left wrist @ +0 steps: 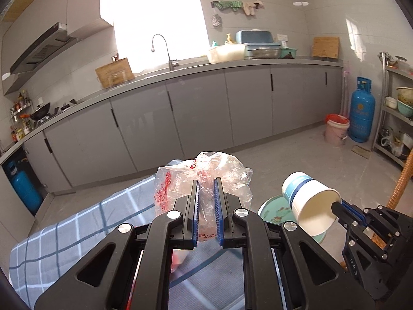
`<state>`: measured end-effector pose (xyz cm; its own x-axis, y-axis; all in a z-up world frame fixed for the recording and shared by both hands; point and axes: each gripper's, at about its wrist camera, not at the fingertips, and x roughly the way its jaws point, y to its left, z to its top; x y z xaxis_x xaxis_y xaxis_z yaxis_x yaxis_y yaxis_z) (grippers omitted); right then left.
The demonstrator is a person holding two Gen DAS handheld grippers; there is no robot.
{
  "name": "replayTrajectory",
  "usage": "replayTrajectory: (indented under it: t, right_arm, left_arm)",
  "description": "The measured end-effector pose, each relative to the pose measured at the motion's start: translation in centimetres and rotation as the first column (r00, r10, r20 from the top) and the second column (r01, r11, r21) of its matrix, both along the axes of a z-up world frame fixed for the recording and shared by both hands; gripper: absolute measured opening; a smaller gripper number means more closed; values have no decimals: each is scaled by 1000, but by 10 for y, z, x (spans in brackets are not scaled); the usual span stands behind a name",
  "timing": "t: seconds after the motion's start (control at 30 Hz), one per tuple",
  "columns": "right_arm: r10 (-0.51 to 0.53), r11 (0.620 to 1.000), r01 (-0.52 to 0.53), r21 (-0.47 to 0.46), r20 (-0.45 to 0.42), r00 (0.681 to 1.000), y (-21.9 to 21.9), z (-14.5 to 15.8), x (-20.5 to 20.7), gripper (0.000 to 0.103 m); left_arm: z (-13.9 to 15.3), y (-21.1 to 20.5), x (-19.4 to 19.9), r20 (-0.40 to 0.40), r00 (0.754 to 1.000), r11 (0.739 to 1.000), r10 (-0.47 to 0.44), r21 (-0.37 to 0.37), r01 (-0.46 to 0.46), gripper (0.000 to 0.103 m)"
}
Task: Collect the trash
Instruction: 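Carry the clear plastic bag and white paper cup over the green basin, then open both tools to drop the bag and cup into the green basin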
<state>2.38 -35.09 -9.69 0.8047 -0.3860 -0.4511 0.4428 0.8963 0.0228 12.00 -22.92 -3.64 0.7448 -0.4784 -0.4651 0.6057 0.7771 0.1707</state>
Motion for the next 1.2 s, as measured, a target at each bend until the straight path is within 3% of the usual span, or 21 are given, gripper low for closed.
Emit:
replayTrajectory:
  t: [0.27, 0.83, 0.93, 1.0, 1.03, 1.13, 1.2]
  right_arm:
    - [-62, 998, 63, 17, -17, 998, -38, -15, 3, 5]
    - [-108, 991, 116, 73, -98, 989, -105, -68, 25, 6]
    - [-110, 989, 119, 85, -111, 988, -113, -82, 31, 8]
    - [-122, 987, 134, 91, -126, 985, -119, -91, 33, 14]
    - [-127, 985, 141, 101, -132, 983, -122, -96, 33, 26]
    - [-141, 981, 158, 111, -149, 979, -125, -103, 29, 29]
    - [-149, 979, 168, 117, -155, 977, -125, -104, 24, 29]
  left_arm:
    - [-13, -44, 11, -33, 997, 998, -66, 1, 66, 12]
    - [-73, -133, 25, -141, 977, 982, -163, 72, 174, 13]
    - [-80, -142, 26, -144, 975, 980, -167, 86, 181, 25]
    - [-84, -144, 28, -137, 978, 982, -156, 90, 169, 48]
    - [-85, -144, 29, -136, 979, 981, -155, 93, 168, 51]
    - [-88, -139, 31, -140, 980, 982, -140, 103, 155, 54]
    - [-87, -132, 33, -137, 983, 986, -121, 101, 135, 62]
